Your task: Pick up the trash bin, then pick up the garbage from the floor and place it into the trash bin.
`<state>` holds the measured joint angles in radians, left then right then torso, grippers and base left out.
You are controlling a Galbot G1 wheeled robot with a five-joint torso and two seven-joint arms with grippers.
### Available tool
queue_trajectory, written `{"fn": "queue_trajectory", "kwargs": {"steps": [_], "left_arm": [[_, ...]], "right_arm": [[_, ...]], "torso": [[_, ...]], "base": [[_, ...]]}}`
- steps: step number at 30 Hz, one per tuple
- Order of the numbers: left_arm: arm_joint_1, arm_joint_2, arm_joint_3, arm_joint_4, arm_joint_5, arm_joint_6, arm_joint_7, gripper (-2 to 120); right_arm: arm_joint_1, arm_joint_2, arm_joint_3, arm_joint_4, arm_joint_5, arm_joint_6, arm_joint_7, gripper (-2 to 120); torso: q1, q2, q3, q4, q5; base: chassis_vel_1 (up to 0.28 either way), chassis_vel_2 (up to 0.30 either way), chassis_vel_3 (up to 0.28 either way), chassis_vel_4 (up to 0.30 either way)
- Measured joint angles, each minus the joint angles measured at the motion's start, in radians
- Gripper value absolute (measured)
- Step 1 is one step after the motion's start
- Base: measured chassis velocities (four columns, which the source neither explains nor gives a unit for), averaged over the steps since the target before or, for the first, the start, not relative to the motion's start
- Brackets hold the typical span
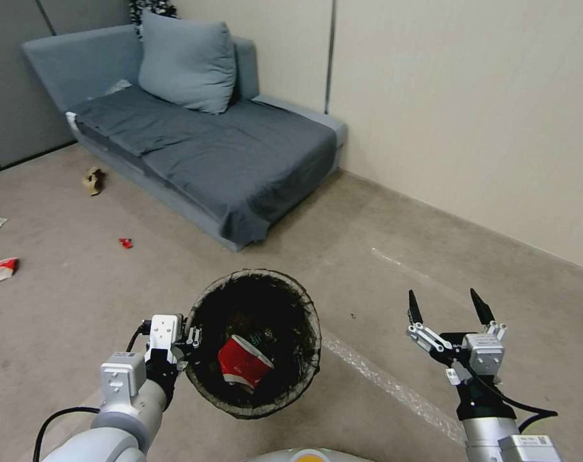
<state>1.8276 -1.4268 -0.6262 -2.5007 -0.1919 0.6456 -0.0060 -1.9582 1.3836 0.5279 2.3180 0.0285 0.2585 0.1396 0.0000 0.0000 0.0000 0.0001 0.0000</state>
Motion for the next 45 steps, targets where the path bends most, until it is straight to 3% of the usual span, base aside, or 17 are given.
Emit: {"fn": "queue_trajectory", "kwargs": {"steps": [45], "left_arm": [[-0.001,-0.005,-0.004,0.001,0.002,-0.005,-0.001,2]], "right_arm": [[0.01,0.015,-0.044,-0.008,-0.041,-0.002,0.008,100]], "torso": [[0.0,0.0,0.0,0.0,0.0]], "base": [[0.066,0.064,0.063,0.066]]}}
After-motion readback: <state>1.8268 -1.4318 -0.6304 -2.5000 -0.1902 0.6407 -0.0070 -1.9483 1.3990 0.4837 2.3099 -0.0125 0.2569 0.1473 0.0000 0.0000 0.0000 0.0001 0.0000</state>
